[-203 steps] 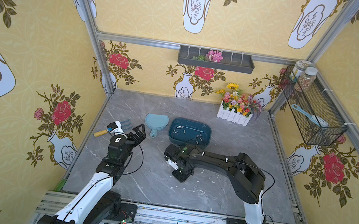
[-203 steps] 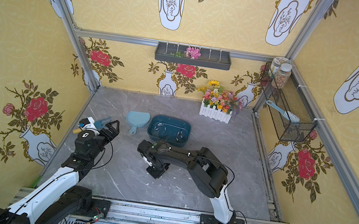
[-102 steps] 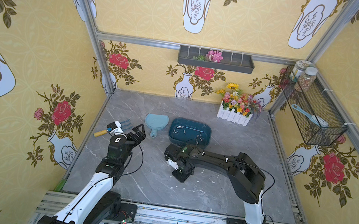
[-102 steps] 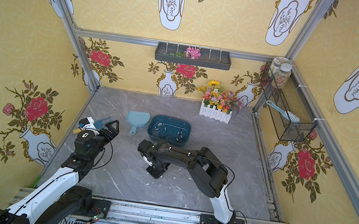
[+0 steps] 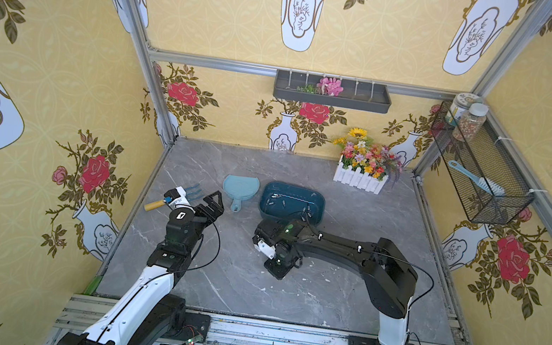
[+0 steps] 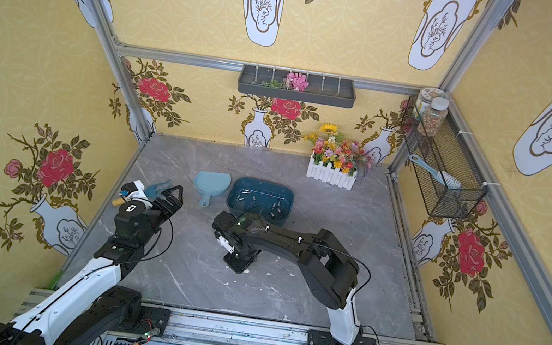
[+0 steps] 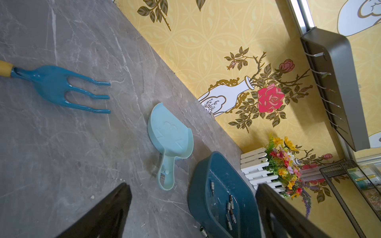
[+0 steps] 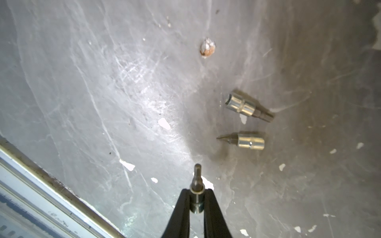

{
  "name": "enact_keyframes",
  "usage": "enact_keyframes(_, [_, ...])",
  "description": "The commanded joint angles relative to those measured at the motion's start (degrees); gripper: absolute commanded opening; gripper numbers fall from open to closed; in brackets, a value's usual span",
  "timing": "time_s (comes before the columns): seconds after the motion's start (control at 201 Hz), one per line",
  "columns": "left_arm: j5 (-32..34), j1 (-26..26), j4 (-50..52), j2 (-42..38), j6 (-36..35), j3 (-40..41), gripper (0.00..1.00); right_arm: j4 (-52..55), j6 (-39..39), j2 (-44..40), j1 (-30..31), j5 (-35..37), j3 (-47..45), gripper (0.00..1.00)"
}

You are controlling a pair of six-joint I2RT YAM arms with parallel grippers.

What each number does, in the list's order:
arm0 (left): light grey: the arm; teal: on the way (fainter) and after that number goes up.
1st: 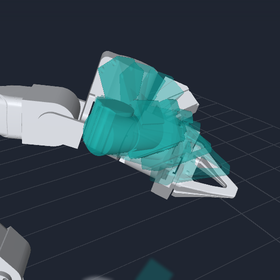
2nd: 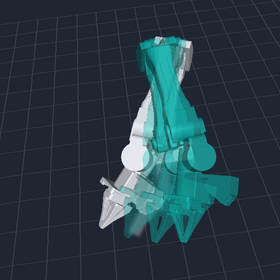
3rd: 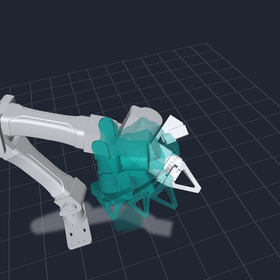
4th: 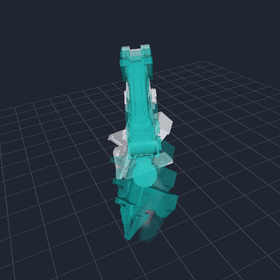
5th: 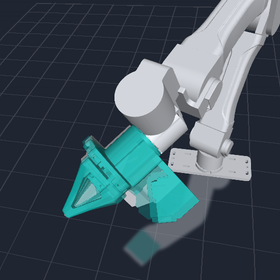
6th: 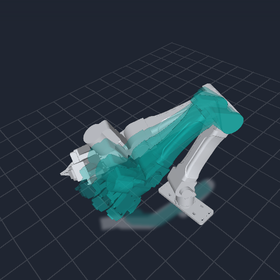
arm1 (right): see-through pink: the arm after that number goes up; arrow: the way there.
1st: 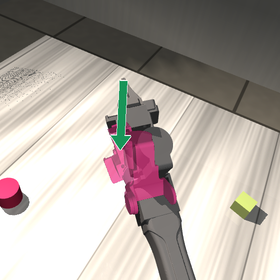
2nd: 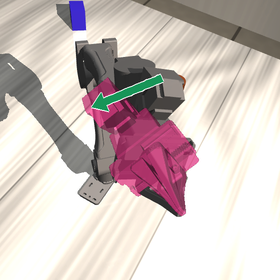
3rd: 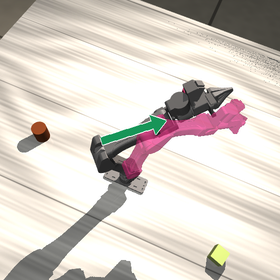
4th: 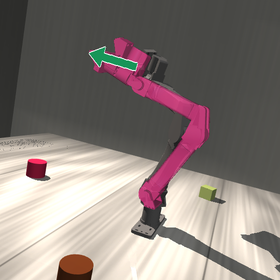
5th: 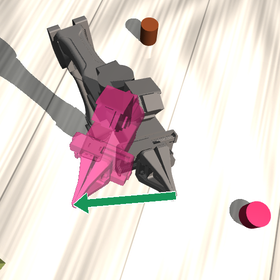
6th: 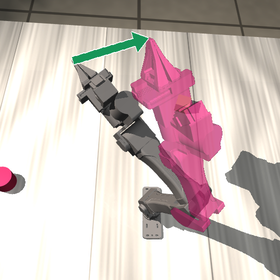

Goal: Put the bit on the desktop into the storage box
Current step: Pick up the screwdriver bit from the center of the board, then place the screwdriver bit in the storage box.

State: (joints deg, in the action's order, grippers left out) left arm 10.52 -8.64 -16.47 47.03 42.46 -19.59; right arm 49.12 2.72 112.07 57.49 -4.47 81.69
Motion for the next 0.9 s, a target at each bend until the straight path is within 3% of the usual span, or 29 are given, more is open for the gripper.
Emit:
enact_keyframes(0.0, [-0.1, 0.0, -0.1, 0.3, -0.6, 0.0, 1.00, 0.1, -0.6, -1.9, -1.4, -0.7, 0.5, 0.12])
enact_keyframes(0.433, [-1.4, 0.1, -0.9, 1.9, -0.6, -0.2, 1.00, -0.2, -3.8, -6.6, -12.9, 0.9, 4.0, 0.11])
enact_keyframes(0.891, [-3.2, 0.0, -0.2, 2.6, -0.6, -0.3, 1.00, -3.8, -5.1, -2.4, -23.4, 2.3, 9.8, 0.12])
